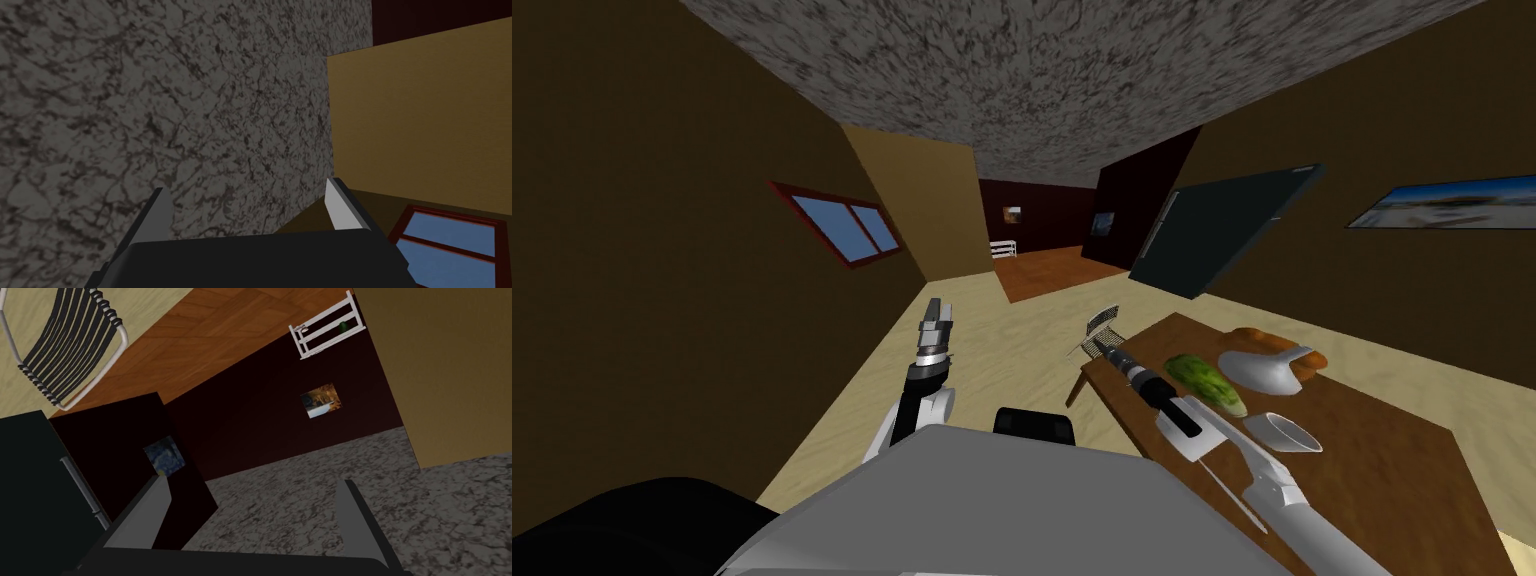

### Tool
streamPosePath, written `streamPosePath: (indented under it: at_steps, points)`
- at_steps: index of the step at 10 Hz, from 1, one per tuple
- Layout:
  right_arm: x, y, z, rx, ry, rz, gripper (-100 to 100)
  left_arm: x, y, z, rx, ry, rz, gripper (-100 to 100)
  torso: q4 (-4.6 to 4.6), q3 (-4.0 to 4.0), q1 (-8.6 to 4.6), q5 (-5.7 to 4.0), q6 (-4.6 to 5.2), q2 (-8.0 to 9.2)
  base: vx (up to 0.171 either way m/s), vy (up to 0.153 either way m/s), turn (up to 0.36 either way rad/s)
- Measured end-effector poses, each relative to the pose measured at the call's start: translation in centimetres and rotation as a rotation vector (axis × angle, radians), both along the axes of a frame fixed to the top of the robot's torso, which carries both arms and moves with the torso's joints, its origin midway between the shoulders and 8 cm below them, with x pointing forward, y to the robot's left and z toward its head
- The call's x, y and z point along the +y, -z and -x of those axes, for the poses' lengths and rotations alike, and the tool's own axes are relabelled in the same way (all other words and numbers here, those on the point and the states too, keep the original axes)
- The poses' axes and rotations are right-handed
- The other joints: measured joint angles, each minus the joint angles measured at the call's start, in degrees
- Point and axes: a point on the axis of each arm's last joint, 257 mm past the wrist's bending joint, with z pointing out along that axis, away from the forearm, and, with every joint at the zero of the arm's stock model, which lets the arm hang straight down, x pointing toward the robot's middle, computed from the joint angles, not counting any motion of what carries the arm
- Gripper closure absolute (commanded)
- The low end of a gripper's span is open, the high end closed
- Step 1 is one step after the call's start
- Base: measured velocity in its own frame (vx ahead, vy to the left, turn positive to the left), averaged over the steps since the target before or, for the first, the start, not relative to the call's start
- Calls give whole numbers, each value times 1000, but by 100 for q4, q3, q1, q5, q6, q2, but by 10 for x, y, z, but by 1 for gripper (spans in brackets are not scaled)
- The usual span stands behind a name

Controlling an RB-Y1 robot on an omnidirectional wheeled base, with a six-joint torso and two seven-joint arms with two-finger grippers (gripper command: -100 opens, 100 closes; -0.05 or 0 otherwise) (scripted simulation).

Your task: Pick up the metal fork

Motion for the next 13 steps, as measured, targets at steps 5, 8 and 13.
streamPosePath:
  at_steps: [5,8,13]
  points:
    - [-30,69,36,188,-3,123,-100,0,0,0,0,0,0,0,1,0,3,1,5,-1,-53,-101,277]
    - [-52,114,68,309,-3,197,-100,0,0,0,0,0,0,0,0,1,-3,-1,7,0,-66,-105,240]
    - [-87,169,137,501,-16,300,-100,0,0,0,0,0,0,0,1,0,-1,-2,12,-2,-69,-84,183]
